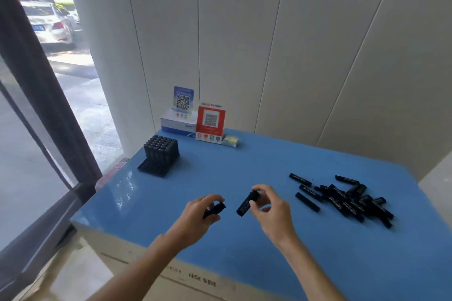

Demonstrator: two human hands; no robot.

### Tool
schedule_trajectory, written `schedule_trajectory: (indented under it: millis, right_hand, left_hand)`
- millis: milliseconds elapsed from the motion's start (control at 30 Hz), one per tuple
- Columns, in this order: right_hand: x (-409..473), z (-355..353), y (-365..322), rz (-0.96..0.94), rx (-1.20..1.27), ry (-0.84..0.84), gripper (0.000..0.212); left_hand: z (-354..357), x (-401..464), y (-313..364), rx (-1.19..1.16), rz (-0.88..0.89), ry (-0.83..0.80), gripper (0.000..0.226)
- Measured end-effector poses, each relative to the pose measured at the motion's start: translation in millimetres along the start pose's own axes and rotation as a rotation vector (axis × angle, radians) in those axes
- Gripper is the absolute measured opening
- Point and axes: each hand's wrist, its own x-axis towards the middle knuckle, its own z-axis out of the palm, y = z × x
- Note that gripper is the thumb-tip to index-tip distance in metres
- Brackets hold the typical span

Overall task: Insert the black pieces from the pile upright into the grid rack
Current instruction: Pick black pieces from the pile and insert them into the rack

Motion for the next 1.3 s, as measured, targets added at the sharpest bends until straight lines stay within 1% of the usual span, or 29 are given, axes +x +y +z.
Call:
schedule_trajectory:
  millis: [67, 233, 367, 567, 733, 833, 1000, 1167, 1300]
  right_hand:
    - [4, 17, -11, 0.018, 0.020, -0.010, 0.028]
    - [27, 51, -22, 0.029, 0.029, -0.064, 0.025]
    - [53, 73, -20, 0.005, -0.004, -0.071, 0.020]
    - [103, 122, -24, -0.041, -0.027, -0.134, 0.024]
    - [140, 161, -27, -0.055, 0.012, -0.152, 0.026]
    - [156, 178, -28, -0.056, 0.013, -0.167, 0.031]
    - [177, 203, -32, -0.039, -0.016, -0.167, 0.023]
    - [188, 235, -38, 0.002, -0.052, -0.133, 0.020]
    - [192, 261, -37, 0.023, -0.121, -0.104, 0.015]
  left_hand:
    - [-16, -4, -14, -0.001, -0.014, 0.003, 0.032]
    - [-47, -3, -45, 0.010, -0.035, 0.028, 0.034]
    - [-67, 7, -67, -0.021, -0.103, 0.046, 0.034]
    - [-101, 35, -103, 0.029, -0.196, 0.002, 0.041]
    - [-125, 57, -138, 0.030, -0.242, 0.114, 0.042]
    - [-136, 67, -158, 0.008, -0.260, 0.132, 0.040]
    - [-158, 85, -189, -0.005, -0.228, 0.155, 0.037]
    - [-182, 103, -227, 0.006, -0.121, 0.163, 0.034]
    - [-196, 112, -251, -0.019, -0.056, 0.127, 0.028]
